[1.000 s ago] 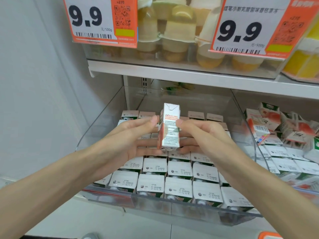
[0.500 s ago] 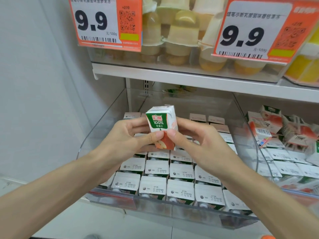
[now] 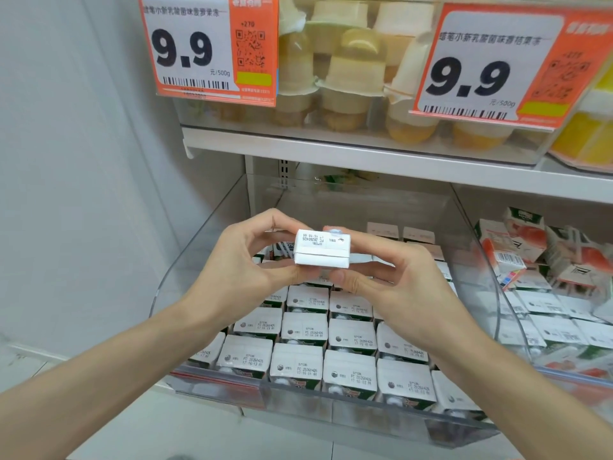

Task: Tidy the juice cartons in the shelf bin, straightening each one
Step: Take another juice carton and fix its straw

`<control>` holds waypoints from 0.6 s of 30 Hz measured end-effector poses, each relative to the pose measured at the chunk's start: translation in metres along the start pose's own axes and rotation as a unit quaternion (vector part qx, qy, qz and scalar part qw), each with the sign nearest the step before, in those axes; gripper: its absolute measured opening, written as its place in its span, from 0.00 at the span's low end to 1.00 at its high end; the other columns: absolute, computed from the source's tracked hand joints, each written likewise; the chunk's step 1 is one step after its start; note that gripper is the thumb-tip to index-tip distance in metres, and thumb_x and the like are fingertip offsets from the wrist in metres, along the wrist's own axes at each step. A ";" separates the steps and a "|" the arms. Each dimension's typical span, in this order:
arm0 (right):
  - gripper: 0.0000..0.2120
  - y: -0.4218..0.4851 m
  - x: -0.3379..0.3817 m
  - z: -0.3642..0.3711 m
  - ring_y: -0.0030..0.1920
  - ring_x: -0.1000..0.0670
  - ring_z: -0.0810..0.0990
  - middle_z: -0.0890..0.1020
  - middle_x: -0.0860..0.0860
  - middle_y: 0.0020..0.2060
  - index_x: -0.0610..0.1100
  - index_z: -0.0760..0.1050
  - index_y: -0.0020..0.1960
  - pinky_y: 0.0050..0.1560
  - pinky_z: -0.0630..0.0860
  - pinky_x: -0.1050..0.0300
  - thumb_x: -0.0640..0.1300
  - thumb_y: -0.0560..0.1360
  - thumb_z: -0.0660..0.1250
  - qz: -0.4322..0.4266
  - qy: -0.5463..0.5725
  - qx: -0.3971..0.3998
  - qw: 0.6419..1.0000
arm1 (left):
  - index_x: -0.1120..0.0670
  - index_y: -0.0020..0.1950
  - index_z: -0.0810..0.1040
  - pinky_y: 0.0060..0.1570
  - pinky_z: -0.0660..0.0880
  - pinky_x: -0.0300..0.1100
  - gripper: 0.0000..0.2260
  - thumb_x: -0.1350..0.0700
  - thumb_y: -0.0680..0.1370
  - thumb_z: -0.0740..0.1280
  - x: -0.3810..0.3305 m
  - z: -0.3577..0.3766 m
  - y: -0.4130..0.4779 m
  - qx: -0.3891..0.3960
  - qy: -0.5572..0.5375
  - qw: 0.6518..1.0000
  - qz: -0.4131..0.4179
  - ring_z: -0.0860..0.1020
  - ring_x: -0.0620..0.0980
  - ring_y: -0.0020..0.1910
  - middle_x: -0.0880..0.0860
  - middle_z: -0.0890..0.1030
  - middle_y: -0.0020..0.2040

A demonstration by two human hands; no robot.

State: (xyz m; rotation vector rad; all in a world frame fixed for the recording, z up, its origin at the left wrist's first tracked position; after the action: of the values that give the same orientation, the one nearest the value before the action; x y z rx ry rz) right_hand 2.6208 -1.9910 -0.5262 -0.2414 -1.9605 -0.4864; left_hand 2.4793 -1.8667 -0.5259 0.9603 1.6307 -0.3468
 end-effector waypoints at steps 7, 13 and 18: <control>0.15 0.000 -0.006 -0.001 0.55 0.59 0.86 0.86 0.63 0.58 0.58 0.80 0.67 0.54 0.83 0.63 0.46 0.82 0.70 0.057 0.032 -0.016 0.998 | 0.43 0.68 0.80 0.63 0.80 0.45 0.23 0.55 0.75 0.78 -0.008 0.002 -0.001 0.017 0.031 0.999 0.006 0.82 0.40 0.64 0.40 0.85 0.62; 0.15 -0.001 -0.022 -0.001 0.38 0.50 0.82 0.88 0.41 0.44 0.48 0.83 0.64 0.45 0.83 0.56 0.54 0.82 0.69 0.201 0.188 -0.043 0.960 | 0.31 0.76 0.70 0.54 0.83 0.43 0.35 0.48 0.73 0.78 -0.001 0.015 -0.005 0.099 0.025 0.995 -0.014 0.83 0.46 0.59 0.40 0.82 0.63; 0.12 -0.002 -0.028 0.002 0.28 0.49 0.78 0.84 0.40 0.36 0.44 0.81 0.63 0.29 0.77 0.60 0.49 0.82 0.70 0.267 0.253 -0.066 0.928 | 0.29 0.72 0.74 0.50 0.84 0.48 0.27 0.54 0.78 0.75 0.000 0.022 -0.005 0.111 0.082 0.990 0.023 0.83 0.49 0.57 0.43 0.81 0.64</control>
State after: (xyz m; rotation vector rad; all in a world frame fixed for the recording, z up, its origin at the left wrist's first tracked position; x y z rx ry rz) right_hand 2.6305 -1.9907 -0.5521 -0.6475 -1.2860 -0.2807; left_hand 2.4901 -1.8844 -0.5340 1.2195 1.7404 -0.4333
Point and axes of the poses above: each hand's wrist, its own y-axis towards the middle knuckle, its own z-axis out of the palm, x = y × z, the point moved 7 cm from there along y, towards the middle knuckle
